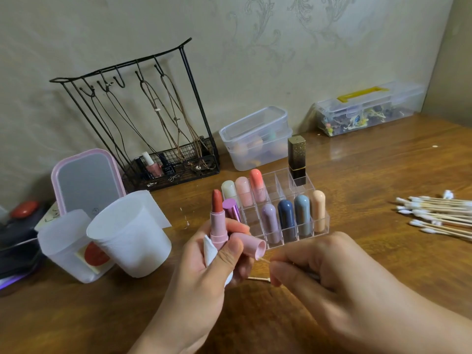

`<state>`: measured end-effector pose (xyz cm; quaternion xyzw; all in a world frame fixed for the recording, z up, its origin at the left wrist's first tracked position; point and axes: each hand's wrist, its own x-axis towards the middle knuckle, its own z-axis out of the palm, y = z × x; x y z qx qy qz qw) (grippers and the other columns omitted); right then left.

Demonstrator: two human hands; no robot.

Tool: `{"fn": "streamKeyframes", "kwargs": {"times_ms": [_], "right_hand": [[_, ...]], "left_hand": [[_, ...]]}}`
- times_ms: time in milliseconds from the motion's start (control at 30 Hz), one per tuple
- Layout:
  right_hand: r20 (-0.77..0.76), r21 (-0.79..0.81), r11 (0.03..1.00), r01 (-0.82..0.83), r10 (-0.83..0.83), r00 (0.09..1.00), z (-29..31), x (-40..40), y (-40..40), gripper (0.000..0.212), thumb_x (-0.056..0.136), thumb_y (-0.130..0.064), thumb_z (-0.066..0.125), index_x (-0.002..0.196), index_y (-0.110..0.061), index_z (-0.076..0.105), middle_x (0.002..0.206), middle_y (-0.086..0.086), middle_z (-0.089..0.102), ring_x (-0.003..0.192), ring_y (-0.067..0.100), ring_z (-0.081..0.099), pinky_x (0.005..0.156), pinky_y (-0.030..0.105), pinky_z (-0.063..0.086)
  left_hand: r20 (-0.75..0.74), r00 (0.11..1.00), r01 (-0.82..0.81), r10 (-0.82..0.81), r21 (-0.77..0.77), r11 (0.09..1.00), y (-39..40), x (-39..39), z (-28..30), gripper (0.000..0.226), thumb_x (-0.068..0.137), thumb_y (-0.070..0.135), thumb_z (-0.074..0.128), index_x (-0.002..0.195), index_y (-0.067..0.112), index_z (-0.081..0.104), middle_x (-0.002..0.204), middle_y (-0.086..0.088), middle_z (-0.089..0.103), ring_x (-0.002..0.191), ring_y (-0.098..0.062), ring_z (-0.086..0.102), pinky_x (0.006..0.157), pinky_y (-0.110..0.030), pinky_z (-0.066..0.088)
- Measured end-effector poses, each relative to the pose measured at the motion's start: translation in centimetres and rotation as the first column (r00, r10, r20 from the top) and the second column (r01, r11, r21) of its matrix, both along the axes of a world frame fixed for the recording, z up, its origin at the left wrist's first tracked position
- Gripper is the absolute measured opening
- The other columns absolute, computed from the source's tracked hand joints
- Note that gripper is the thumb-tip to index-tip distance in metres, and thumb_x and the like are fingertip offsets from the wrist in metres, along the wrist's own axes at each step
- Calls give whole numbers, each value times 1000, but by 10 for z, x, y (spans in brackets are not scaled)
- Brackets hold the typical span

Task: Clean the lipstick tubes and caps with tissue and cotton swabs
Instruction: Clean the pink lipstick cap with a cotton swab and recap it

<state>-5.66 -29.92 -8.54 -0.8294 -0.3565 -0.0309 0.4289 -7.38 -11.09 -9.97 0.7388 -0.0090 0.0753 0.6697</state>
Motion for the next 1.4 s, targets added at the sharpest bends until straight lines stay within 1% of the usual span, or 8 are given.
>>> {"fn": "streamKeyframes", "kwargs": {"times_ms": [300, 467, 633, 833, 1067, 1200, 1267, 1400], "right_hand": [[99, 72, 982, 177, -183, 978, -3, 1, -4, 18, 88, -37, 55, 75, -31, 66, 49, -20, 48, 47, 1, 49, 44, 8, 32], [145, -105, 981, 165, -149, 978, -10, -2, 1, 31, 90, -48, 42, 75, -25, 57, 57, -10, 49, 52, 16, 48, 51, 35, 48], [103, -48, 998, 40, -35, 994, -6, -4, 2, 23, 92, -44, 48, 74, -32, 55, 60, -10, 52, 55, 16, 50, 53, 37, 48], [129, 64, 982, 175, -182, 975, -7, 2, -1, 14, 88, -38, 56, 77, -36, 64, 50, -26, 46, 51, -2, 51, 44, 6, 32], [124, -70, 995, 66, -56, 991, -11, -1, 4, 23, 93, -44, 45, 72, -35, 47, 59, -9, 52, 53, 16, 50, 50, 37, 47], [115, -5, 999, 52, -52, 992, -7, 0, 3, 18, 92, -40, 53, 74, -37, 54, 60, -13, 57, 53, 9, 53, 50, 30, 48], [108, 52, 993, 110, -115, 987, -7, 3, 3, 20, 93, -34, 59, 74, -40, 56, 57, -24, 56, 54, -1, 55, 46, 10, 38], [112, -13, 973, 231, -228, 967, -11, 6, 1, 20, 93, -37, 59, 73, -35, 56, 53, -21, 51, 55, -1, 54, 48, 13, 40]], "left_hand": [[18, 999, 47, -49, 95, 994, 0, -3, 3, 21, 76, 51, 65, 88, 34, 68, 70, -2, 63, 60, -12, 57, 60, -22, 49], [3, 1000, -2, 1, 46, 999, -2, -3, 1, 15, 69, 44, 61, 82, 42, 68, 71, 0, 65, 63, -13, 61, 62, -20, 52], [27, 999, -46, 44, 73, 996, -1, -2, -5, 26, 63, 52, 61, 86, 43, 67, 84, 6, 68, 82, -11, 66, 66, -22, 53], [43, 999, -21, 15, 147, 989, -4, -5, 4, 22, 66, 49, 59, 86, 42, 67, 78, 4, 67, 68, -10, 64, 58, -19, 52], [29, 998, -51, 47, 145, 988, -4, -5, 0, 17, 74, 47, 60, 86, 37, 67, 78, 7, 68, 70, -8, 64, 63, -21, 51], [56, 996, -76, 66, 221, 972, -7, -6, 2, 23, 73, 44, 56, 87, 29, 66, 87, 21, 67, 87, 3, 62, 67, -14, 52], [55, 997, -65, 54, 240, 969, -7, -7, 5, 25, 73, 46, 57, 90, 31, 67, 83, 14, 67, 79, -2, 63, 61, -14, 52], [11, 1000, -31, 29, 198, 980, -4, -5, 4, 37, 75, 50, 58, 100, 24, 63, 68, 1, 61, 58, -10, 57, 59, -17, 47]]}}
